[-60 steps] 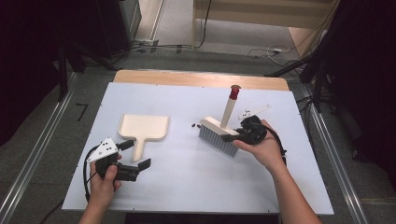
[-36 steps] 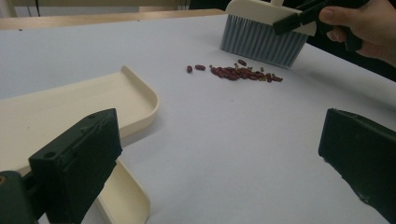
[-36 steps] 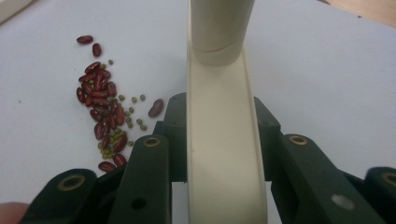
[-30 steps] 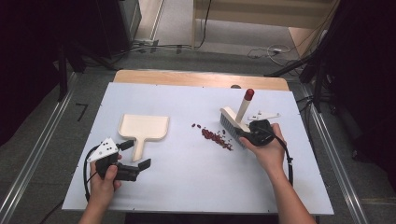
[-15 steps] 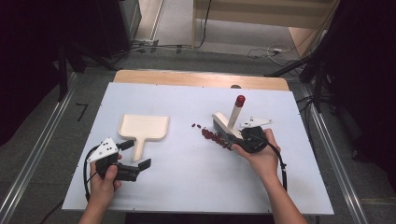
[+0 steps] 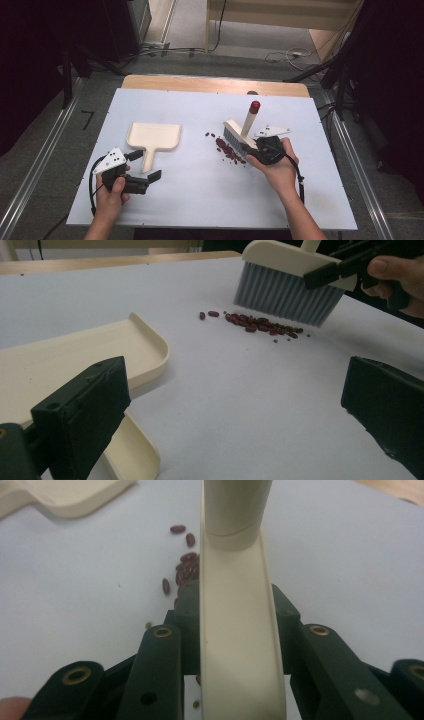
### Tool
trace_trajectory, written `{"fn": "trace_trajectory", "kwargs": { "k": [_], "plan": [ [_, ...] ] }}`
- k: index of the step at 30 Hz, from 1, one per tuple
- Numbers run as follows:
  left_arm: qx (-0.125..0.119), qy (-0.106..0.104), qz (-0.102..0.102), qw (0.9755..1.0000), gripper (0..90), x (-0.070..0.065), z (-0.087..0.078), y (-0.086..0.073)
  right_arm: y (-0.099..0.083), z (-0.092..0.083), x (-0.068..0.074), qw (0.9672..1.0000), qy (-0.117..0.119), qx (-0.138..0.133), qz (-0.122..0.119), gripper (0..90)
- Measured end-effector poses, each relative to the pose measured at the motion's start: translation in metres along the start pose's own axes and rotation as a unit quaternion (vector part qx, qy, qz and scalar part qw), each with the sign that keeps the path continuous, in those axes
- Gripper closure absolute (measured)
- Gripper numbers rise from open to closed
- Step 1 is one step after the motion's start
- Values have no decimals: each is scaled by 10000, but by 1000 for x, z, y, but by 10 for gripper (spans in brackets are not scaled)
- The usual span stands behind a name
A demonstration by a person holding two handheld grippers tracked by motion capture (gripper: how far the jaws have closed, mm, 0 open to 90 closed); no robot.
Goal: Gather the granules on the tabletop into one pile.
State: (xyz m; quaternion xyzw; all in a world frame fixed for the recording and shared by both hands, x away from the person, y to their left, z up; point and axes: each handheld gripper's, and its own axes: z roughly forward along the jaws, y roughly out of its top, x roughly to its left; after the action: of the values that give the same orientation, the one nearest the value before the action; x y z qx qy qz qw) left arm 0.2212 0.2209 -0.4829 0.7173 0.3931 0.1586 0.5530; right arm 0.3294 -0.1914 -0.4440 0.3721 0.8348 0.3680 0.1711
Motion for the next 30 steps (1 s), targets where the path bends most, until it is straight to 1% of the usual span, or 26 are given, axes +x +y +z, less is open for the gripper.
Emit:
{"fn": "trace_trajectory", "kwargs": {
  "k": [3, 6, 7, 9, 12, 16, 19, 22, 23, 25, 27, 30],
  "plan": [
    [22, 2, -3, 10000, 0, 0, 1, 0, 11, -2, 7, 9999, 93, -108, 73, 653],
    [34, -9, 27, 10000, 0, 0, 2, 0, 22, 4, 21, 9995, 224, -165, 161, 653],
    [30, -14, 26, 10000, 0, 0, 2, 0, 25, 7, 27, 9993, 224, -176, 233, 653],
    [27, -15, 26, 10000, 0, -1, 1, 0, 30, 16, 38, 9984, 228, -237, 468, 653],
    [3, -8, 21, 10000, 0, 0, 0, 0, 35, 30, 51, 9960, 351, -251, 778, 653],
    [1, -7, 10, 10000, 0, 1, -1, 0, 36, 49, 65, 9934, 369, -163, 1078, 653],
    [-21, -8, 15, 10000, 0, 1, -2, 0, 34, 57, 65, 9895, 278, -57, 1414, 653],
    [-30, -12, 14, 10000, 0, 2, -3, 0, 30, 61, 59, 9856, 211, 10, 1680, 653],
    [-23, -3, 16, 10000, 0, 2, -3, 0, 28, 60, 56, 9846, 155, 18, 1741, 653],
    [-23, -5, 16, 10000, 0, 2, -2, 0, 25, 58, 50, 9824, 151, 20, 1862, 653],
    [-9, -10, 15, 10000, 0, 2, -2, 0, 21, 55, 45, 9815, 82, 26, 1914, 653],
    [6, -6, 28, 10000, 0, 1, -1, 0, 13, 51, 39, 9791, 67, 3, 2031, 653]
  ]
}}
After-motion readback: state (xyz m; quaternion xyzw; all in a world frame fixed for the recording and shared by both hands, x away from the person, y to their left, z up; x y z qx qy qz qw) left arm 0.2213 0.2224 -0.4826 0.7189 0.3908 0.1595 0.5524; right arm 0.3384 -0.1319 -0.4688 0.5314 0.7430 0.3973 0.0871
